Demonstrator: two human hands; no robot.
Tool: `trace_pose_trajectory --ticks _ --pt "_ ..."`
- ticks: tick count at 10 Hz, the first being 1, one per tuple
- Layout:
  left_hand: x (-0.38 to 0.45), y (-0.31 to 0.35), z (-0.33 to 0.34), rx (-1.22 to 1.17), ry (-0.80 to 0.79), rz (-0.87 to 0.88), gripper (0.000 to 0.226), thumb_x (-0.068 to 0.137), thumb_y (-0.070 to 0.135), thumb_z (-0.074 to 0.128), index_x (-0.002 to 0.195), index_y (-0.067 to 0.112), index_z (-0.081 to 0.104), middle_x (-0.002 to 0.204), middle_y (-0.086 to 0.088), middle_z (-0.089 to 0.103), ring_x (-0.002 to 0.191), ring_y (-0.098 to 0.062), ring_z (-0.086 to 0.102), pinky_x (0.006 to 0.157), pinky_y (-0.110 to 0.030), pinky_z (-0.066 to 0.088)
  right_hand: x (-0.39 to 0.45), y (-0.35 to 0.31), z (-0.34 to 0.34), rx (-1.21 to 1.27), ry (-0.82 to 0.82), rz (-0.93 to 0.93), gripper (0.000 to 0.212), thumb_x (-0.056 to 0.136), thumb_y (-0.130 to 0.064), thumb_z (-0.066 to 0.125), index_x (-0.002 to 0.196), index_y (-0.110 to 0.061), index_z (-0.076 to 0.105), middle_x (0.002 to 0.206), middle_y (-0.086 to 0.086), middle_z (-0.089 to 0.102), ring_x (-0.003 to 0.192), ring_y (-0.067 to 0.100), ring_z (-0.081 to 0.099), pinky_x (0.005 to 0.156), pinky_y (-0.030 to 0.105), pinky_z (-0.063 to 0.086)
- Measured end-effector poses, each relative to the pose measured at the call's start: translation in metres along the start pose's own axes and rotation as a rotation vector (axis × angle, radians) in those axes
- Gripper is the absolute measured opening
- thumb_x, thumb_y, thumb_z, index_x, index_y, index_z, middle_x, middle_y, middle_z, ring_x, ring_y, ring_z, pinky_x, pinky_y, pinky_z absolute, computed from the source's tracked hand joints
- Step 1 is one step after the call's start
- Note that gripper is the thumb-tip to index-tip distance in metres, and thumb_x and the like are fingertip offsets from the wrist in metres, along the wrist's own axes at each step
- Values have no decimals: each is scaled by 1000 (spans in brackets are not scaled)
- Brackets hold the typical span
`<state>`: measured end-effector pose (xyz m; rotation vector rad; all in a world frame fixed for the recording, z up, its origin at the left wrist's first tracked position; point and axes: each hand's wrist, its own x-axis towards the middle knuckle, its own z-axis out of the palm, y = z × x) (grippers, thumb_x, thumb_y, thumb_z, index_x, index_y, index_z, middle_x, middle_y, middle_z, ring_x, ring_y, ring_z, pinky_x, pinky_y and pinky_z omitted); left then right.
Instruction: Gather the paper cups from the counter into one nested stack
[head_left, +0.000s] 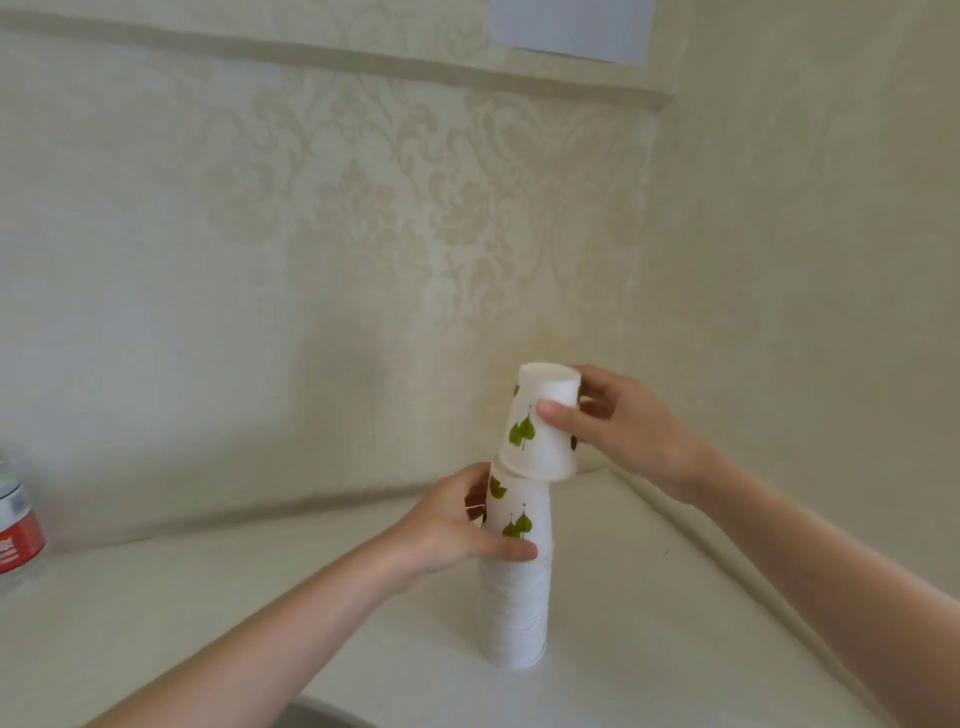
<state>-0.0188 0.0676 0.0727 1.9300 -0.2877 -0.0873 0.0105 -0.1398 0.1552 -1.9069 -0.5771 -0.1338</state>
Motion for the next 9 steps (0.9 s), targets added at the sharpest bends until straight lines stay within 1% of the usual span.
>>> trace_pose_trajectory --ticks 1,2,3,4,5,6,7,8,9 --pt "-13 -22 -26 -46 17 -38 109 39 33 97 135 33 46 134 11 57 127 -5 50 113 -33 36 -5 18 16 -37 -64 26 42 78 -40 77 117 -28 66 111 -8 74 99 10 72 86 32 59" --pt "-28 -39 -51 -119 74 -56 118 28 44 97 134 31 47 134 8 56 124 -8 53 106 -27 40 -11 33 28 -133 -125 48 44 79 -39 77 121 -31 64 113 -16 71 102 1 68 79 13 55" --pt "-36 -50 -50 -79 31 -50 105 36 46 95 130 35 49 136 9 54 123 -2 53 106 -23 42 -21 51 41 -121 -156 47 47 80 -37 78 124 -30 61 117 -15 69 106 1 67 89 14 53" --pt "-35 -61 -24 5 -3 -41 98 53 38 89 136 37 38 138 12 47 128 -2 47 111 -25 38 -34 72 51 -82 -172 79 57 78 -36 80 129 -33 54 121 -18 67 113 -3 62 97 19 50" --pt "-27 -70 8 33 -39 -15 103 62 37 85 145 37 23 138 14 44 129 -3 45 113 -28 36 -53 94 64 -49 -167 128 62 76 -34 82 131 -33 52 124 -20 66 116 -4 61 101 21 50" --pt "-13 -82 29 33 -52 48 95 71 30 80 144 37 20 138 17 49 125 1 51 110 -27 41 -60 106 71 2 -123 126 57 80 -26 80 130 -34 53 125 -22 66 117 -1 62 100 23 51" --pt "2 -88 33 13 -40 56 86 75 25 77 141 39 23 136 22 51 123 0 53 107 -29 44 -51 108 68 40 -123 151 53 82 -22 78 125 -41 53 121 -29 65 115 -2 63 99 29 53" --pt "13 -90 31 9 -47 60 83 74 25 77 135 46 25 137 19 50 127 -6 52 107 -29 44 -44 108 69 23 -136 183 51 82 -24 78 123 -42 54 120 -30 66 112 -5 63 101 35 53" --pt "12 -90 25 -27 -68 45 99 69 28 83 140 45 16 143 13 42 135 -9 43 112 -31 38 -40 110 62 1 -179 207 84 68 -38 87 139 -34 42 137 -26 56 125 -2 56 110 34 46"
